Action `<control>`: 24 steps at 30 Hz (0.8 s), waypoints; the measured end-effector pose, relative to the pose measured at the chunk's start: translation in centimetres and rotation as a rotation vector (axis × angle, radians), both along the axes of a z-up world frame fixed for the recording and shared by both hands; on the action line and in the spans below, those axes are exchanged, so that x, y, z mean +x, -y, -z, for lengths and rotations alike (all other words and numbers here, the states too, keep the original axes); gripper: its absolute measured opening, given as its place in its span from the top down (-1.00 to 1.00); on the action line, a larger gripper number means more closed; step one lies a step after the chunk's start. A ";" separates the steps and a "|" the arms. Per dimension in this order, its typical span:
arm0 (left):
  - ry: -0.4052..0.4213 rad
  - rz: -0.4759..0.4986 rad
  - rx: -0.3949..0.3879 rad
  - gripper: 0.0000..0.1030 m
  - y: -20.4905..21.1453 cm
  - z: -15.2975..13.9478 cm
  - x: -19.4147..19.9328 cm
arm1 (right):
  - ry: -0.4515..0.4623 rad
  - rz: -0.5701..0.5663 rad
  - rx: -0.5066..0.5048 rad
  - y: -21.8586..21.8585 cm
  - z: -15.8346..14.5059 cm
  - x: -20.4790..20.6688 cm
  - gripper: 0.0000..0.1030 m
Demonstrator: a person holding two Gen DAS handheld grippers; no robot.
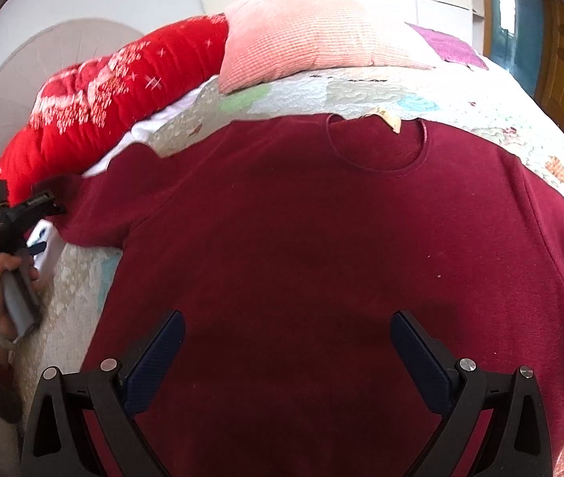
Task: Fold small clothes
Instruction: 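Grasp the sleeve cuff with the left gripper and lift it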
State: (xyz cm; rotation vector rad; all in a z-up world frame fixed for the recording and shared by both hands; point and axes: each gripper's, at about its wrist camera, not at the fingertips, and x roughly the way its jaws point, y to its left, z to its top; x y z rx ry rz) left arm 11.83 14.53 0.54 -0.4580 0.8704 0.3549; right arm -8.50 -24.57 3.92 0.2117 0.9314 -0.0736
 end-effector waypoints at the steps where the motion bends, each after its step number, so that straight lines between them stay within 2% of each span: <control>1: -0.003 0.005 0.021 -0.58 0.1 0.2 0.4 | 0.008 0.012 0.008 0.2 -0.1 0.0 -0.99; 2: 0.002 0.015 0.042 -0.38 0.3 0.2 0.7 | 0.011 0.020 0.012 0.4 -0.1 0.1 -0.99; 3: 0.015 0.027 0.043 0.21 0.3 0.1 0.7 | 0.012 0.026 0.015 0.5 -0.2 0.2 -0.99; 5: 0.047 0.083 -0.018 0.80 0.2 -0.2 0.9 | 0.017 0.034 0.028 0.6 -0.3 0.2 -0.99; 7: 0.044 0.117 -0.014 0.83 0.5 -1.1 0.7 | 0.026 0.037 0.033 0.8 -0.6 -0.1 -0.99; 8: 0.062 0.134 -0.007 0.84 0.9 -2.0 0.2 | 0.037 0.042 0.033 0.9 -0.9 -0.4 -0.99; 11: 0.155 0.225 -0.062 0.85 3.0 -5.5 -2.2 | 0.076 0.062 0.023 1.6 -1.8 -1.3 -0.99; 15: 0.295 0.412 -0.061 0.85 9.5 -11.3 -6.3 | 0.109 0.120 0.049 3.3 -2.7 -2.2 -0.99; 17: 0.331 0.526 -0.074 0.85 14.2 -13.0 -8.1 | 0.114 0.136 0.071 4.1 -3.0 -2.5 -0.99; 20: 0.318 0.676 -0.085 0.85 21.3 -12.5 -9.4 | 0.124 0.159 0.065 5.1 -3.4 -3.2 -0.99; 21: 0.309 0.698 -0.082 0.85 23.1 -12.1 -9.8 | 0.128 0.169 0.059 5.7 -3.6 -3.5 -0.99; 24: 0.236 0.816 -0.109 0.85 28.7 -9.1 -10.9 | 0.135 0.210 0.037 7.4 -4.0 -4.6 -0.99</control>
